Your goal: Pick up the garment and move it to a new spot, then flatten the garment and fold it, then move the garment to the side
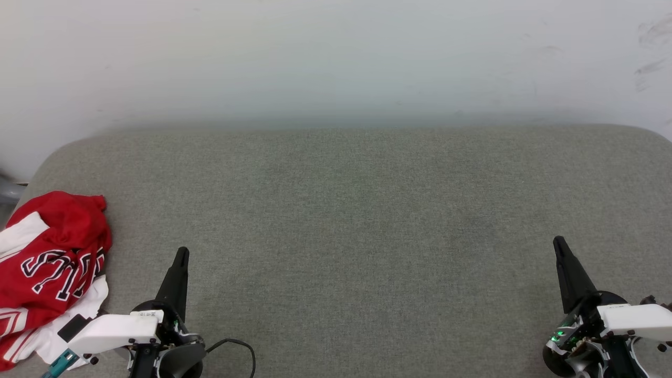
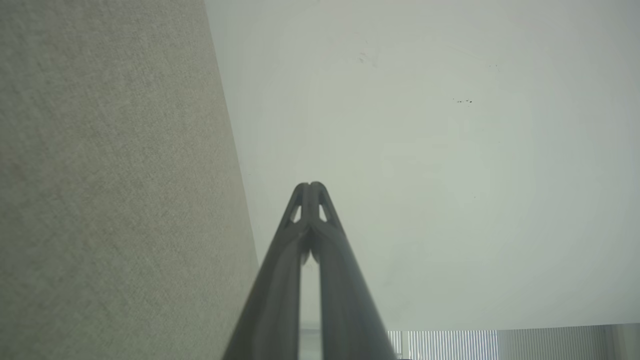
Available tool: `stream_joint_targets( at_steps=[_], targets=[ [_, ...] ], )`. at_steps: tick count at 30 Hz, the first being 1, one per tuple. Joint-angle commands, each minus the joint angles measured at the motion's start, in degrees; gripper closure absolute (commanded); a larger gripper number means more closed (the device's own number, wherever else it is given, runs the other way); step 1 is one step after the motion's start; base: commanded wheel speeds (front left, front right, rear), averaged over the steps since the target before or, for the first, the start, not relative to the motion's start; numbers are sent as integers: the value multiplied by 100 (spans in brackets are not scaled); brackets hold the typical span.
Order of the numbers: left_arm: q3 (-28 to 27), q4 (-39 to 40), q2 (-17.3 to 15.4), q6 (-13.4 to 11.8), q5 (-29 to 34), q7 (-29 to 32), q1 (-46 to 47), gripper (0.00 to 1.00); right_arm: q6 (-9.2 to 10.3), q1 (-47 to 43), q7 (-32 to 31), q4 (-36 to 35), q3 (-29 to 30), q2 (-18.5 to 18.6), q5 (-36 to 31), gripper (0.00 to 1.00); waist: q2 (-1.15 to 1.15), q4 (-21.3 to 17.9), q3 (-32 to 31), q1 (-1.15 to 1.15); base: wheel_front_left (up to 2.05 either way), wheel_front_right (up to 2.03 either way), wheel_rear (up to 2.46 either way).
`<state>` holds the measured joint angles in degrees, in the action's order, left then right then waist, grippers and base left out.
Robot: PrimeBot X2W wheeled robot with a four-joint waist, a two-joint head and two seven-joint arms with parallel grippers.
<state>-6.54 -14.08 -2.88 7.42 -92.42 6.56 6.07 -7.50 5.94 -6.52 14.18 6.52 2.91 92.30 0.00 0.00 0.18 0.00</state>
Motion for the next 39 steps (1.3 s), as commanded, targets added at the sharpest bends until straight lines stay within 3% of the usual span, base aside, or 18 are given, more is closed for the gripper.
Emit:
stream_joint_targets(
  at_steps=[1, 28, 29, 39],
  targets=[
    [-12, 6, 9, 24, 1, 9, 39, 100, 2, 76, 10, 2, -6, -6, 22, 100, 0, 0, 0, 0, 0, 0, 0],
    [-12, 6, 9, 25, 1, 9, 39, 100, 2, 76, 10, 2, -6, -6, 22, 100, 0, 0, 0, 0, 0, 0, 0],
    [-11, 6, 9, 25, 1, 9, 39, 0, 2, 76, 10, 2, -5, -6, 22, 0, 0, 0, 0, 0, 0, 0, 0],
    [284, 168, 7, -2, 63, -222, -72, 0, 1, -138, 203, -182, -175, -1, -65, 0, 0, 4, 4, 0, 0, 0, 0]
  ],
)
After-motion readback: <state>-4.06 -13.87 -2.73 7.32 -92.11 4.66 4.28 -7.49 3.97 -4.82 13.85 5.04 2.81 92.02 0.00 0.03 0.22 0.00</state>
